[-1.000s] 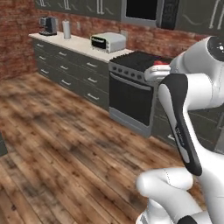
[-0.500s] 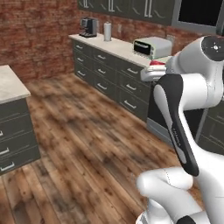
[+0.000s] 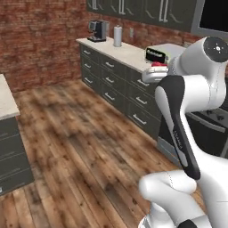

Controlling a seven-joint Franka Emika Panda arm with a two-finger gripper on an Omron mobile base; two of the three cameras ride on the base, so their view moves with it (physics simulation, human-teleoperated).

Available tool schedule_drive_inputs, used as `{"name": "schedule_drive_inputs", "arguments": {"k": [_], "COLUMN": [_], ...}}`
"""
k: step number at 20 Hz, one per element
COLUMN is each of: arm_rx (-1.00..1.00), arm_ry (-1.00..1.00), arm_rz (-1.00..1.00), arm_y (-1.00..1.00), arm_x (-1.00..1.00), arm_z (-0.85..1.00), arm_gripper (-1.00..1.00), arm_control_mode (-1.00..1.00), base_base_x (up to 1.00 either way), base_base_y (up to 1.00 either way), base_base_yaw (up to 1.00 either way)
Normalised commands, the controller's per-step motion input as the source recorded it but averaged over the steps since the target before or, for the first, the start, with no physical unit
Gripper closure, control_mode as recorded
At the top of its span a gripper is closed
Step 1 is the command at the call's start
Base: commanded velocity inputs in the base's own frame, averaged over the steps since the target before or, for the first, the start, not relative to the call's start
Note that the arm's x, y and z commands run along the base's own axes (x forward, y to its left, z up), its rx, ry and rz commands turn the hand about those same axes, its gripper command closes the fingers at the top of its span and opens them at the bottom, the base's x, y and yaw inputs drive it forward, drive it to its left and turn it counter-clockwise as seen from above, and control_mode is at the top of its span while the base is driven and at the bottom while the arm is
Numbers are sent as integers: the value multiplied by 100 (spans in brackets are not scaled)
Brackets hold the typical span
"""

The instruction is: Take the cheese, steak, and garlic from the fridge and place them on the plate on the dining counter to create an appetizer plate.

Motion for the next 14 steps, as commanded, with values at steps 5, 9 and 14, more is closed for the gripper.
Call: {"name": "schedule_drive_inputs", "arguments": {"k": [5,9,14], "arm_rx": [0,0,0], "arm_ry": [0,0,0], "arm_rz": [0,0,0], "arm_y": [0,0,0], "arm_x": [0,0,0], "arm_z": [0,0,0], "arm_gripper": [100,100,100], "arm_control_mode": [100,100,100], "base_base_x": [100,100,100], "base_base_y": [-11,13,4], "base_base_yaw": [19,25,26]}}
